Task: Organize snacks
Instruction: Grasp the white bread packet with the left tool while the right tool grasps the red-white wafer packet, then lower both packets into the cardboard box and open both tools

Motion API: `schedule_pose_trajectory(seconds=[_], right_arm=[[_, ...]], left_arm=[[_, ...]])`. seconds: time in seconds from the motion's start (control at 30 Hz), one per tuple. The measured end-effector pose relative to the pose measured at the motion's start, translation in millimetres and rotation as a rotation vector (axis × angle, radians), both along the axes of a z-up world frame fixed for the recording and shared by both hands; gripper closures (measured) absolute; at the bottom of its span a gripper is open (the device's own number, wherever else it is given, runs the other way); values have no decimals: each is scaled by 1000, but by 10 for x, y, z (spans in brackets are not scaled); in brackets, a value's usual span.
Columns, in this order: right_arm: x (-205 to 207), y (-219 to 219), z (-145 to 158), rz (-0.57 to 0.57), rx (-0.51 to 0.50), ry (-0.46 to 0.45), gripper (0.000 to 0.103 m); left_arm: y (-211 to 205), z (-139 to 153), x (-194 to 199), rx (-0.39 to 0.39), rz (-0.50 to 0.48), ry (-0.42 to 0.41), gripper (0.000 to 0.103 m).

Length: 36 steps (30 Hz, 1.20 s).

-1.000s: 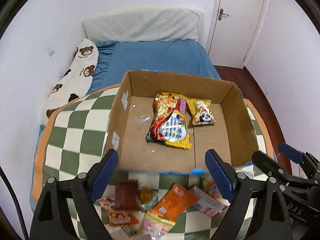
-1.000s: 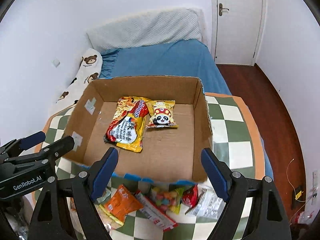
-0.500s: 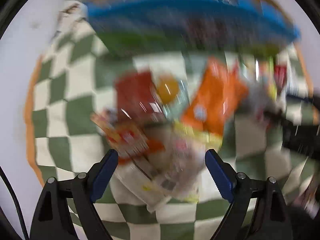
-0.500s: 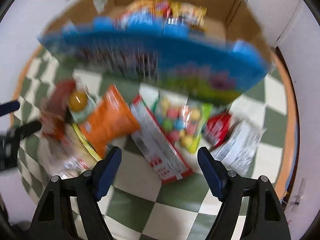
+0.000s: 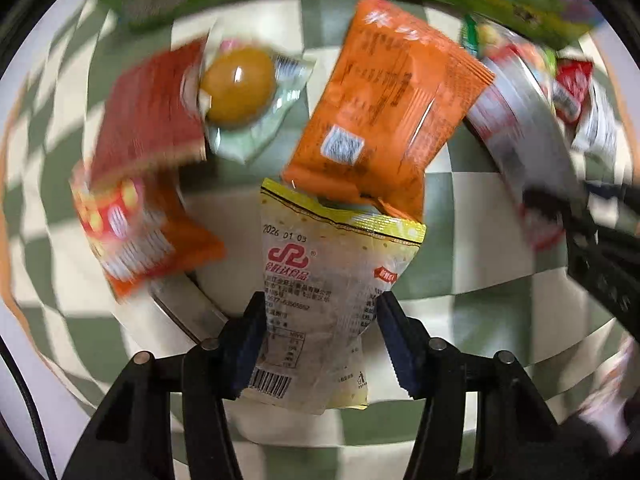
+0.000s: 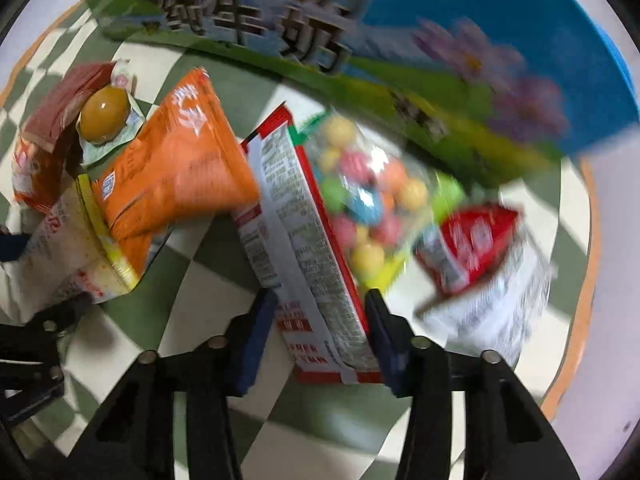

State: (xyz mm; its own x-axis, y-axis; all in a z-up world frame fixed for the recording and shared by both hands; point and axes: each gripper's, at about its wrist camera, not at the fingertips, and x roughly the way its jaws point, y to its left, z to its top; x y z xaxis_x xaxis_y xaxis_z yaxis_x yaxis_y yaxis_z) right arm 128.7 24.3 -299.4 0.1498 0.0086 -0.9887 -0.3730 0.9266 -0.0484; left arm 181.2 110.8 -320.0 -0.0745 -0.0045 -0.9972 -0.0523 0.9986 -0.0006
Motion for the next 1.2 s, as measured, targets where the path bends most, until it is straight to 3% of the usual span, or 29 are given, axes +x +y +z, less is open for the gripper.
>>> schedule_pose_trajectory(seconds=[0.1,0.2,0.23,0.3,0.37,0.47,0.63,0.73,0.77,0.83,1.07,1.2], right_arm=[[-116,-460,-145,-214,197,202,64],[-293,-725,-255,-304,272,313,63],[-348,-773,-254,-304,264,314,61],[-418,-786,-192,-266,216,264,32],[-431,-711,-83,-205,157,165,27],[-417,-550,-51,-155,126,106,27],[-392,-425,-298,-214,91,156,27],[-405,-460,-355,-226,43,126,38],[-440,-476,-344,-223,38,114,48],[-489,-353,-394,-219,43,106,51],[-571,-735,-187,-264,111,110,55],[-627,-867,51,-271,165,102,55]], left_arm=[[39,-71,-127,-62,76,31,50],[30,-208,-219,-107,96,84,47],[33,-251,-236,-110,94,95,45],[35,-301,-234,-105,86,104,44],[38,-317,-205,-95,76,104,44],[-3,-304,-88,-79,71,98,44],[-45,-268,-31,-48,80,73,45],[-182,-201,-91,-34,92,47,53],[-210,-166,-127,-36,96,41,55],[-238,-105,-157,-33,99,36,58],[-215,149,-332,-59,96,9,59],[-243,519,-417,-94,83,-44,59]])
